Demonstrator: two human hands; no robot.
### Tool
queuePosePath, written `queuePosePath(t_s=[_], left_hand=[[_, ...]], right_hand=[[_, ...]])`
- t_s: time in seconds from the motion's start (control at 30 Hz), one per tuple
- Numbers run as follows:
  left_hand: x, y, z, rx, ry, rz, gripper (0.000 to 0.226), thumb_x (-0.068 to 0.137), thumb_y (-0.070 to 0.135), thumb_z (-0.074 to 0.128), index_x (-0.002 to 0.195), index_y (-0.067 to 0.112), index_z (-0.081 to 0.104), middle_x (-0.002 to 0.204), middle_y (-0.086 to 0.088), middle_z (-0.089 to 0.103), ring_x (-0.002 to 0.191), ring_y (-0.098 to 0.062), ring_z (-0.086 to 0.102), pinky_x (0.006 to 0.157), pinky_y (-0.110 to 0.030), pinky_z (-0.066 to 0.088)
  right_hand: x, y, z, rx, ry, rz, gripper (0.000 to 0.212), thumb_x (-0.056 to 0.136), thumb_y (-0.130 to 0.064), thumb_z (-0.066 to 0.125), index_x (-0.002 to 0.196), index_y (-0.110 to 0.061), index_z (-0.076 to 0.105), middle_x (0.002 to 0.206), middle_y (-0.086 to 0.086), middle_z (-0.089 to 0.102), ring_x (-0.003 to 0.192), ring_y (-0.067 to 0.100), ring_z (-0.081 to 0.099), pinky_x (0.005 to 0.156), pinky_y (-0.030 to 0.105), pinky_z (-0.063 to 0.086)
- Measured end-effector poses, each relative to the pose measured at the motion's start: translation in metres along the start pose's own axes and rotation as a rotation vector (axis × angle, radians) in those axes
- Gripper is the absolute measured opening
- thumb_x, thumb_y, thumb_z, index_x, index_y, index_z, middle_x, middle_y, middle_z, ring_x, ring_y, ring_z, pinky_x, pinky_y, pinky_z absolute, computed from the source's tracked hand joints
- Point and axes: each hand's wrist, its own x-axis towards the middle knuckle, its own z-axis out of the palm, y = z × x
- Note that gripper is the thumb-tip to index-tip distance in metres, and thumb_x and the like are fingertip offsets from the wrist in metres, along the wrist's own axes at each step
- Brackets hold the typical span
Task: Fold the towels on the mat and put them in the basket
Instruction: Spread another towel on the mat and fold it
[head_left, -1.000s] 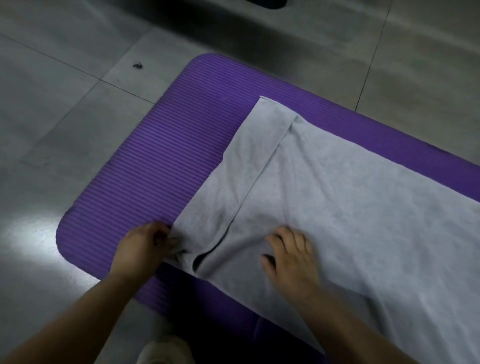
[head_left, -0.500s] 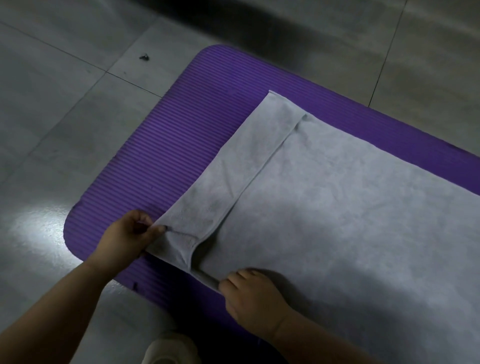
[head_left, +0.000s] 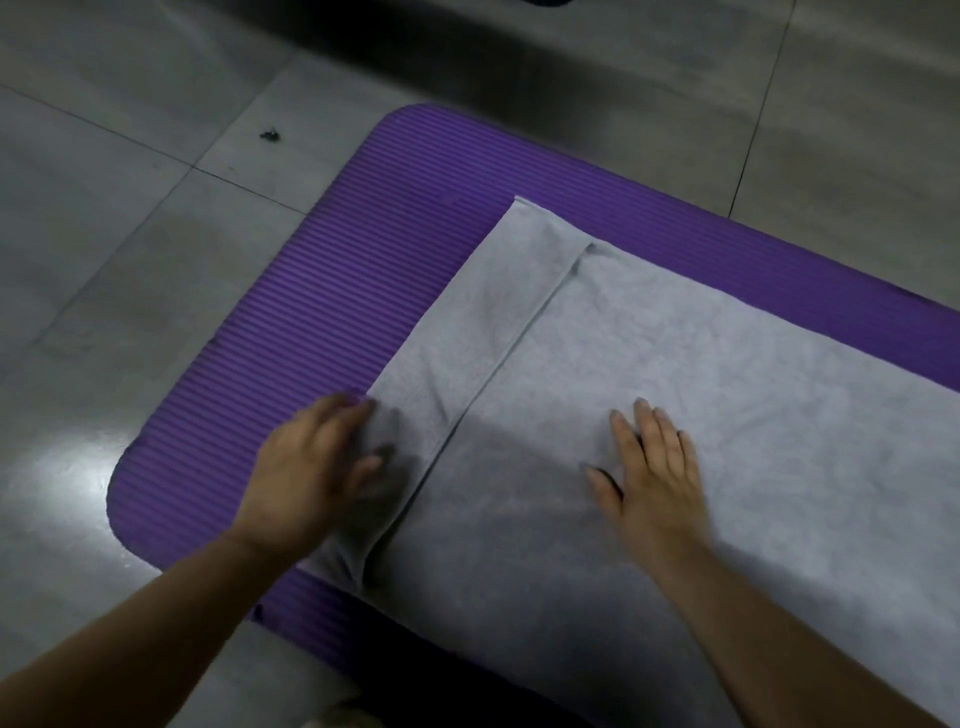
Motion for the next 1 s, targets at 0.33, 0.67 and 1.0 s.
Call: queuePosePath(t_s=[0.33,0.67,1.0], left_hand=[[-0.004,0.001,0.021,0.061,-0.071,0.053,0.074,0.090,0.064,0.016,0.122,0.007,0.051,0.119,-0.025,0.059,0.112,-0.034,0.048,0.103,-0.045,0.036],[-0.057,-0.009,0.001,-0.280,-0.060,-0.345,0.021,0.060,0.002,0.082,0.064,0.007,0.062,0.061,-0.005,0.057,0.058,-0.017,0.061,0.055,-0.026,0.042],[-0.027,0.043,-0.040,-1.402,-0.369,-0.332,0.054,0.065,0.058,0.068,0.079,0.006,0.074,0.085,-0.016,0.072,0.083,-0.021,0.070,0.068,-0.016,0.053]], right_hand=[[0.004,0.002,0.005,0.000,-0.064,0.037,0.073,0.095,-0.052,0.006,0.123,-0.007,0.056,0.128,0.020,0.055,0.120,0.033,0.049,0.107,0.030,0.005],[-0.014,-0.061,0.002,0.219,0.382,-0.116,0.031,0.069,-0.024,0.039,0.099,-0.016,0.044,0.097,0.013,0.068,0.095,0.022,0.042,0.084,0.037,0.039],[-0.054,-0.139,-0.039,0.935,-0.174,-0.115,0.065,0.064,-0.060,0.052,0.112,-0.016,0.046,0.107,0.002,0.063,0.102,0.012,0.057,0.090,0.026,0.048]])
